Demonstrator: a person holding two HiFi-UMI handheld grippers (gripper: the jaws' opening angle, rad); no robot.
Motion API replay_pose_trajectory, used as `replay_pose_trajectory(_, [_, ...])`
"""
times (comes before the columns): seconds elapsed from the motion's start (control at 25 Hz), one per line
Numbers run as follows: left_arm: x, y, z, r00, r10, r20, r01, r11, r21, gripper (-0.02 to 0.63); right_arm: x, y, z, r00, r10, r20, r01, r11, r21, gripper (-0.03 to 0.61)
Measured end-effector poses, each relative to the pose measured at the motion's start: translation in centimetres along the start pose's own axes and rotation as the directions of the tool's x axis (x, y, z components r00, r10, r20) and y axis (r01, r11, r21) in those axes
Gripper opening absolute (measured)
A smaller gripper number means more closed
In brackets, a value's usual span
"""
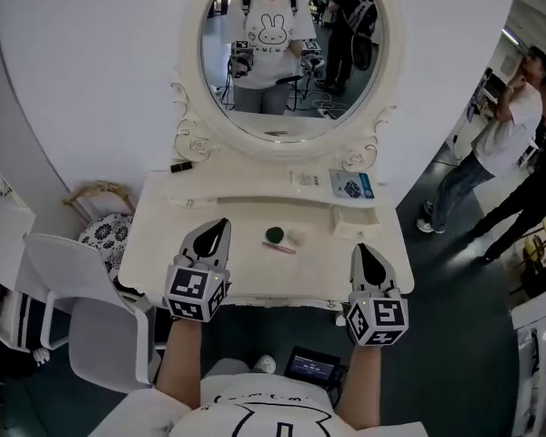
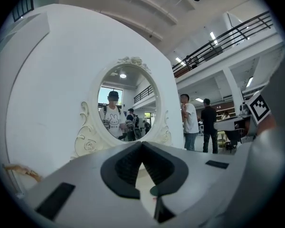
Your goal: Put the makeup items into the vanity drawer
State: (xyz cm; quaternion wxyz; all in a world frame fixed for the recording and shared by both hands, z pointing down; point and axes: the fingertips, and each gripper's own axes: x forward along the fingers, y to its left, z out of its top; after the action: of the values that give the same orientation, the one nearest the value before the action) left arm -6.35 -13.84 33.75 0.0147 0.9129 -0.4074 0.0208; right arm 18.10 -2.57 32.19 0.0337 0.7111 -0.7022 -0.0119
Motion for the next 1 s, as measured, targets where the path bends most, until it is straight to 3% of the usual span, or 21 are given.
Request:
replay_pose_trajectory(0.2, [0.5,2.8,-1.4,0.996,0.084,-0.022,-0.085,0.996,-0.041,0.008,3.4,0.5,-1.2,0.998,0.063,-0.010,-0.062,0.998,0.025,0.009])
replay_pose_trajectory(0.4, [1.8,4.8,-2.6,0.992,0.113,-0.050,-0.115,0.992,-0.048,0.008,6.9,1.3,-2.8,0.993,0.105,-0.044,-0.102,0.993,0.057,0.009])
replay_pose_trajectory(0.6, [4.5,6.5,-4.3,0.990,0.109,-0.094,-0.115,0.992,-0.059,0.008,10.5,1.3,-5.3,0.988,0.111,-0.104,-0.102,0.991,0.089,0.015])
replay_pose_trajectory(0.8, [7.0,7.7,-6.9,0.984,0.083,-0.155,-0.095,0.993,-0.071,0.008,13.4,1.4,-8.8,0.975,0.118,-0.187,-0.094,0.987,0.131,0.097])
replay_pose_trajectory(1.0, [9.2,8.2,-10.4,0.974,0.062,-0.219,-0.087,0.990,-0.108,0.008,14.9,1.3,-13.1,0.951,0.130,-0.280,-0.088,0.984,0.158,0.098])
